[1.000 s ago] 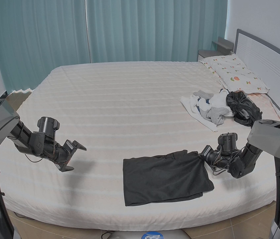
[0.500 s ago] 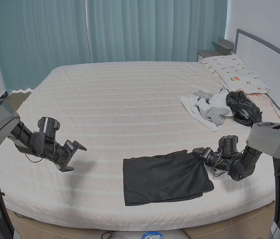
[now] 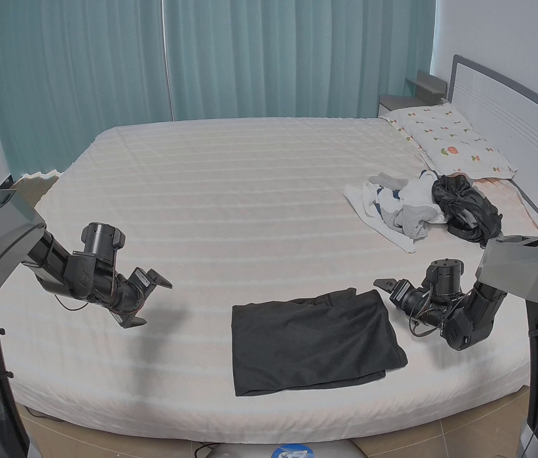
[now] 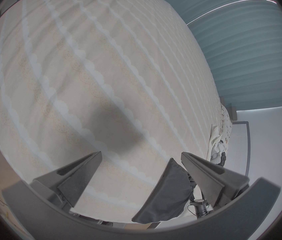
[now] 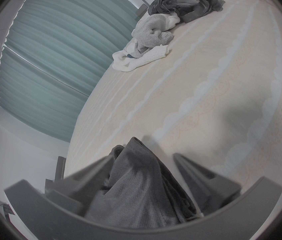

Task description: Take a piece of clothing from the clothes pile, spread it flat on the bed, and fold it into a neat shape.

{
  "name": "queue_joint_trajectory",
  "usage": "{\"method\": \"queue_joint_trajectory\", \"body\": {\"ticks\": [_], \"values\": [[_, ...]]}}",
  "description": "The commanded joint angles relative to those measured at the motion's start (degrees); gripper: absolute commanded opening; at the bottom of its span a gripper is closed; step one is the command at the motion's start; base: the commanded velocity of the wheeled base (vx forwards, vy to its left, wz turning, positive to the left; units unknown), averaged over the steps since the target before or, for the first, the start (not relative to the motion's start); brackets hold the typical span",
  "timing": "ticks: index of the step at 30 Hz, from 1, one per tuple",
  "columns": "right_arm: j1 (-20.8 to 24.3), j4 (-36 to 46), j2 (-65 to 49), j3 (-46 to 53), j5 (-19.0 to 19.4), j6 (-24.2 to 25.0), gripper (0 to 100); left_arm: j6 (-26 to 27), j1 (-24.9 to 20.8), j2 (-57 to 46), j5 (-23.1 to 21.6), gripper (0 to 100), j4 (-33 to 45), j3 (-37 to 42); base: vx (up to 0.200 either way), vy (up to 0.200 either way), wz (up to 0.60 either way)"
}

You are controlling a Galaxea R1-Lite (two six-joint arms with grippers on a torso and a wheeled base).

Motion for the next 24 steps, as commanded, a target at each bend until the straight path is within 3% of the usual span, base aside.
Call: {"method": "queue_joint_trajectory", "body": {"ticks": [1,10,14,19,24], "values": [[0.0,-0.1,-0.1,0.1,0.1,-0.1,100,-0.1,-2.3,0.0,0.0,100,0.0,0.0,0.0,-0.2,0.0],[1.6,-0.2,0.5,-0.2,1.4,-0.6,100,0.0,-4.0,-0.1,0.0,100,-0.2,0.2,0.0,-0.2,0.0],[2.3,-0.2,0.5,0.0,3.1,-1.6,100,0.8,-5.6,0.3,-0.1,100,-0.2,0.5,0.0,0.0,0.0],[3.4,-0.2,0.6,0.0,5.5,-3.8,100,8.9,-6.3,1.6,0.1,100,-1.6,0.4,0.0,0.0,0.0],[4.1,-0.1,0.9,0.0,8.1,-6.4,100,10.1,-7.7,3.8,2.3,100,-2.2,0.3,0.0,0.0,0.0]]}}
